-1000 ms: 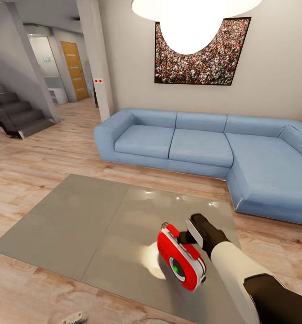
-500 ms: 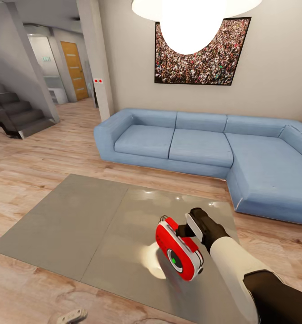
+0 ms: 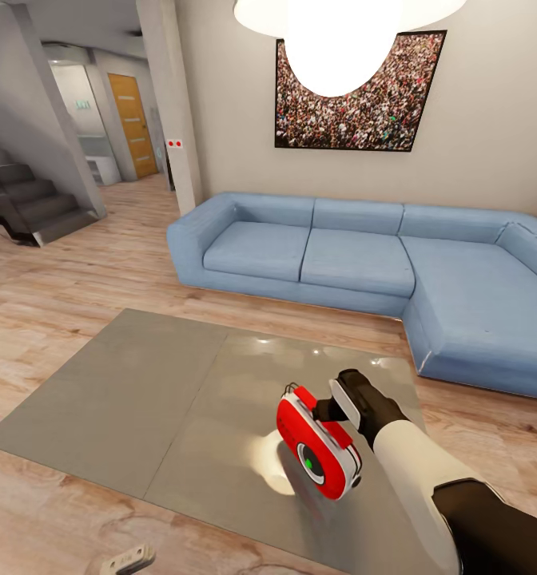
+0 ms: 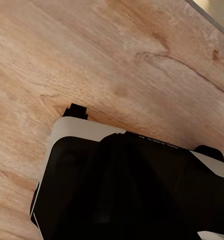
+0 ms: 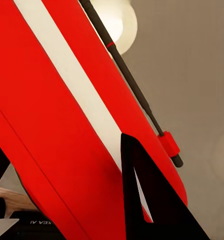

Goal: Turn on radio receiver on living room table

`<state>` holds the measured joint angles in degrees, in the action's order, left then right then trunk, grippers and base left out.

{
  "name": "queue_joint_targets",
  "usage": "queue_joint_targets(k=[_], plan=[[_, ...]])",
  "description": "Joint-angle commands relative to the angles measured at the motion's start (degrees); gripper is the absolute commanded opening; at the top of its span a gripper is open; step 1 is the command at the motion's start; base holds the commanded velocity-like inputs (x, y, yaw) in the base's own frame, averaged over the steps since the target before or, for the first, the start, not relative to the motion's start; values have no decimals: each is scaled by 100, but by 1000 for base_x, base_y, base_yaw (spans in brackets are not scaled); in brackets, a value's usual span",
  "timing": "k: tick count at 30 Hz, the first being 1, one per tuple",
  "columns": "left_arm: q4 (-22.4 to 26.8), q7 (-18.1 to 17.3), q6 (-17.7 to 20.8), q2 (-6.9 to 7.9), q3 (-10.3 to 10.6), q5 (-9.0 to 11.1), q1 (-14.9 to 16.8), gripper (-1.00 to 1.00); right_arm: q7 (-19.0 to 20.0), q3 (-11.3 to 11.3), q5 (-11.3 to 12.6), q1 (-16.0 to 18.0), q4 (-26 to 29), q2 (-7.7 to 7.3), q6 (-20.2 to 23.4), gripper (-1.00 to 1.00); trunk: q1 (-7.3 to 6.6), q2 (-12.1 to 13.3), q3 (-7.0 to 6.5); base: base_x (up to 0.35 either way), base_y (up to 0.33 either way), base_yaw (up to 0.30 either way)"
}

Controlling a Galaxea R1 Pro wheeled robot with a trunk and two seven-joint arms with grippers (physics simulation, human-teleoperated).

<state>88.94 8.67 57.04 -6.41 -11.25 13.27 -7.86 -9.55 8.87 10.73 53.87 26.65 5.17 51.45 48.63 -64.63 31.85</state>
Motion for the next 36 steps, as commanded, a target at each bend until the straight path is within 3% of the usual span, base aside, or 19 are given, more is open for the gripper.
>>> queue_joint_targets(k=[1,36], plan=[[0,1,0,0,0,0,0,-100,-38,-11,61,1,-1,2,-11,-100,0,0,0,0,0,0],[0,-5,8,35,0,5,-3,-100,23,10,61,1,-1,2,-36,-100,0,0,0,0,0,0]])
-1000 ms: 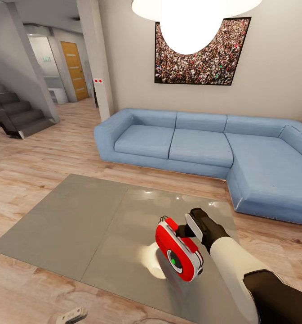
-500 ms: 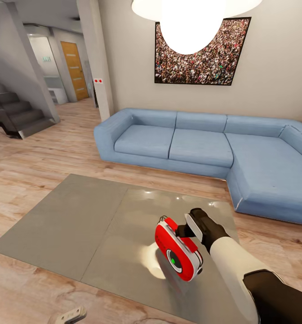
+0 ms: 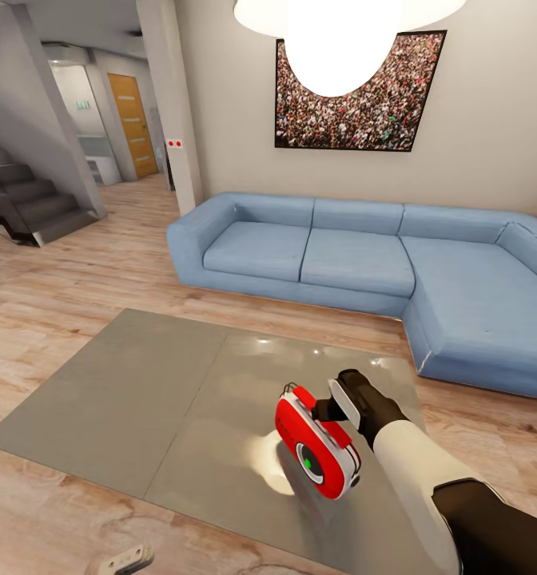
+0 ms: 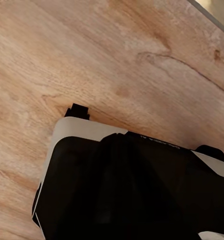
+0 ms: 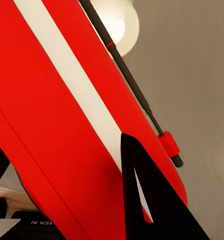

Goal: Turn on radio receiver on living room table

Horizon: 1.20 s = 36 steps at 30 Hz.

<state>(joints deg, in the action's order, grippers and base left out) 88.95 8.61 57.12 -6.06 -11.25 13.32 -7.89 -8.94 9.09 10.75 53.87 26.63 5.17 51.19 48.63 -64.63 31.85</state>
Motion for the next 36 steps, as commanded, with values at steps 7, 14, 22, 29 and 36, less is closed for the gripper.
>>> queue_joint_targets(k=[7,14,22,29,36], plan=[[0,-3,-5,1,0,12,1,-100,-45,-13,73,1,0,2,-4,-100,0,0,0,0,0,0],[0,-9,1,6,-8,12,1,-100,-46,-13,75,1,0,2,-4,-100,22,-40,18,0,0,0],[0,-5,1,8,-9,12,1,-100,-46,-13,77,1,0,2,-4,-100,198,-361,161,0,0,0],[0,-7,1,8,-9,12,-1,-100,-46,-13,77,1,0,2,-4,-100,351,-642,287,0,0,0],[0,-5,1,8,-9,12,-1,-100,-46,-13,77,1,0,2,-4,-100,505,-923,413,0,0,0]])
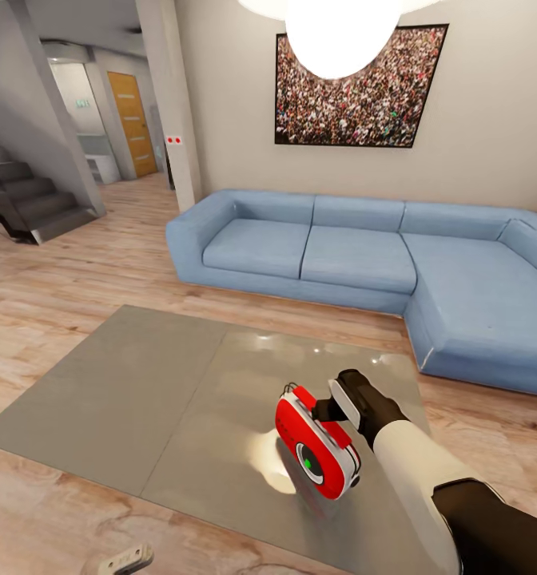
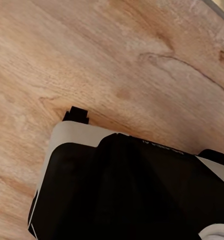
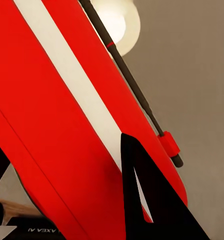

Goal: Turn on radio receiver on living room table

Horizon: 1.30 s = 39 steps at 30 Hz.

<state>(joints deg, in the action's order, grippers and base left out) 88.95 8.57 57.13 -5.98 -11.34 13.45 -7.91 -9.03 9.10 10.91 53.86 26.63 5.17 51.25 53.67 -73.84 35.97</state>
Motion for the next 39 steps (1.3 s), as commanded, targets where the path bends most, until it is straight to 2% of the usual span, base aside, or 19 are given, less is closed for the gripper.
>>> queue_joint_targets(k=[1,15,21,39], plan=[[0,0,0,0,0,0,3,-100,-37,-14,61,1,0,2,-10,-100,22,-42,18,0,0,0],[0,1,0,-1,0,0,1,-100,-37,-14,69,1,-7,2,-10,-100,330,-603,270,0,0,0],[0,-2,0,-2,0,2,1,-100,-37,-14,69,1,-9,2,-3,-100,330,-603,270,0,0,0],[0,-3,0,0,0,2,1,-100,-37,-14,69,1,-9,2,-1,-100,703,-1285,575,0,0,0]])
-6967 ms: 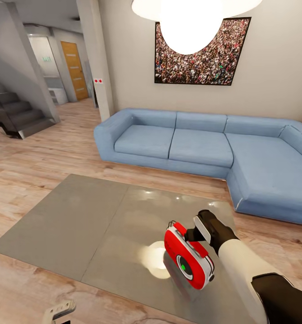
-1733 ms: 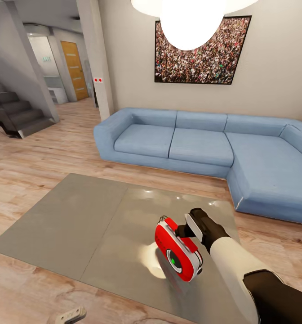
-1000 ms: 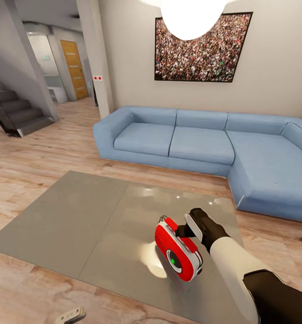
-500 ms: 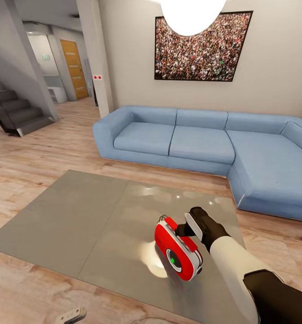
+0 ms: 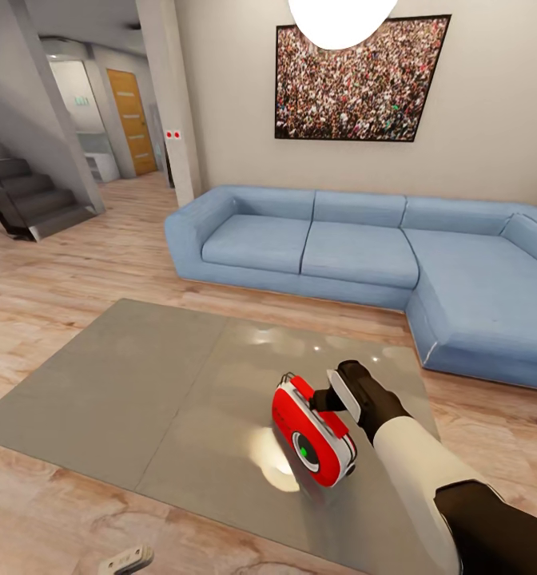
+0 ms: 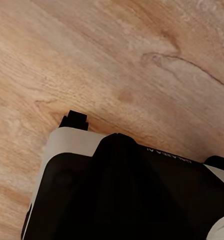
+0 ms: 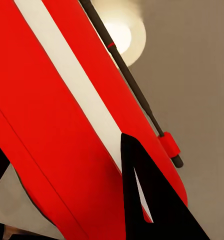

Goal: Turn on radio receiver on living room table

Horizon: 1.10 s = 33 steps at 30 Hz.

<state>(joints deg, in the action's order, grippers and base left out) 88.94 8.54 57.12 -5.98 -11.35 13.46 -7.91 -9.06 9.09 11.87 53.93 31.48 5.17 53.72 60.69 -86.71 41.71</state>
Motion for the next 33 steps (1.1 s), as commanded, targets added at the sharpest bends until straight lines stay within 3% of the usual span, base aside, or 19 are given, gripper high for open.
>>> queue_joint_targets(k=[1,26,33], plan=[[0,1,1,0,1,-1,1,-100,-34,-12,-27,-5,-494,2,-248,-100,2,1,2,0,0,0],[0,-7,-6,0,1,14,1,-100,-34,-12,-27,-5,-494,2,-248,-100,2,1,2,0,0,0],[0,-10,-8,9,1,16,2,-100,-34,-12,-27,-5,-494,2,-248,-100,-64,122,-52,0,0,0]])
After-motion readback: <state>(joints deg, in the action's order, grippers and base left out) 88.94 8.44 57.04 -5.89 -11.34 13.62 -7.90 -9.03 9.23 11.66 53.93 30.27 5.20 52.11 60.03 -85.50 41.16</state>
